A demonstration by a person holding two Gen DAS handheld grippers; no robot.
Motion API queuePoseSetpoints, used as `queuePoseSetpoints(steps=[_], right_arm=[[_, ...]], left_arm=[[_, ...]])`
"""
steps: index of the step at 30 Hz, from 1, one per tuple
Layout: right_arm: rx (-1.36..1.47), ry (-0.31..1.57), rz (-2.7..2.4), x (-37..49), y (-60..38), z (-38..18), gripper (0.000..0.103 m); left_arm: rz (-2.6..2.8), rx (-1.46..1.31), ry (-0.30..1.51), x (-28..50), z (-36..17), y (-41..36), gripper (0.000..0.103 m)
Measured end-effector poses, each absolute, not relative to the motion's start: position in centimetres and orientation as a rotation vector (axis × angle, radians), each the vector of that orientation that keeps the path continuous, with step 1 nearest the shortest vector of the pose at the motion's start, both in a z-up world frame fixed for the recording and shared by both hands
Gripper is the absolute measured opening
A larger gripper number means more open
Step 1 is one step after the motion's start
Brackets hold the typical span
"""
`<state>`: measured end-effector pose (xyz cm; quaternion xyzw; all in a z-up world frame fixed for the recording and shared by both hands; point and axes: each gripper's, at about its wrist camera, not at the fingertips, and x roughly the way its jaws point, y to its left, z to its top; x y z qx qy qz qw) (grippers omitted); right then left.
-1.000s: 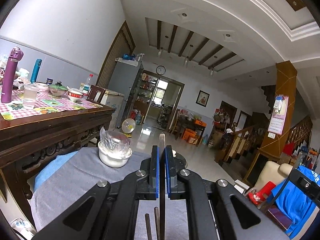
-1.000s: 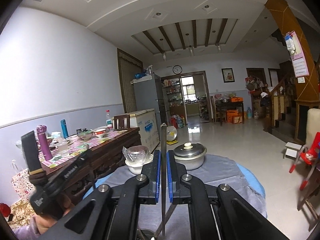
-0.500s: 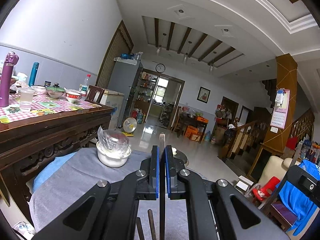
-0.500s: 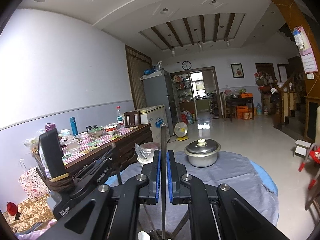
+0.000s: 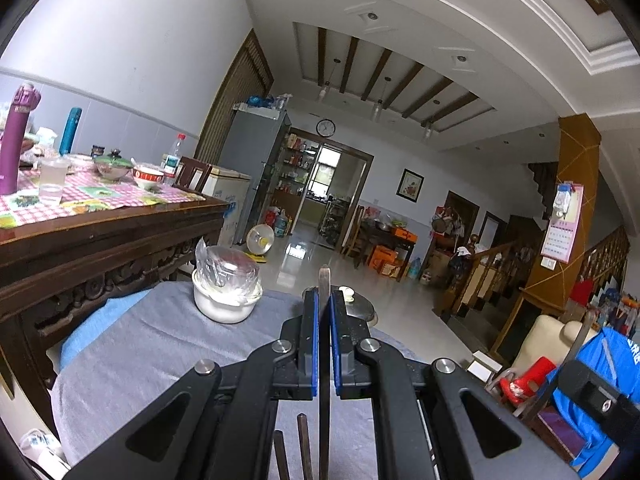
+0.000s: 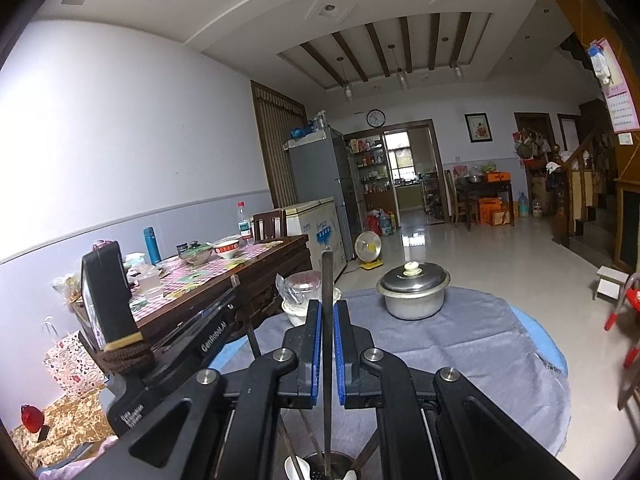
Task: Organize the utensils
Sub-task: 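Lower both chopsticks into the grey holder with both tools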
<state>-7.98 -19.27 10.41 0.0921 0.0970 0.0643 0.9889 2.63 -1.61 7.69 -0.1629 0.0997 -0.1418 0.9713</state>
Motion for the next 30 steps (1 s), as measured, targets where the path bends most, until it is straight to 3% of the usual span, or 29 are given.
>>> queuePoseSetpoints(steps=[30], right_arm=[[0.251,0.279,0.136,-7.1,-21.1,7.2,0.007]], left_arm=[[-0.235,-0.258,0.196,2.0,6.0,-4.5,0.006]])
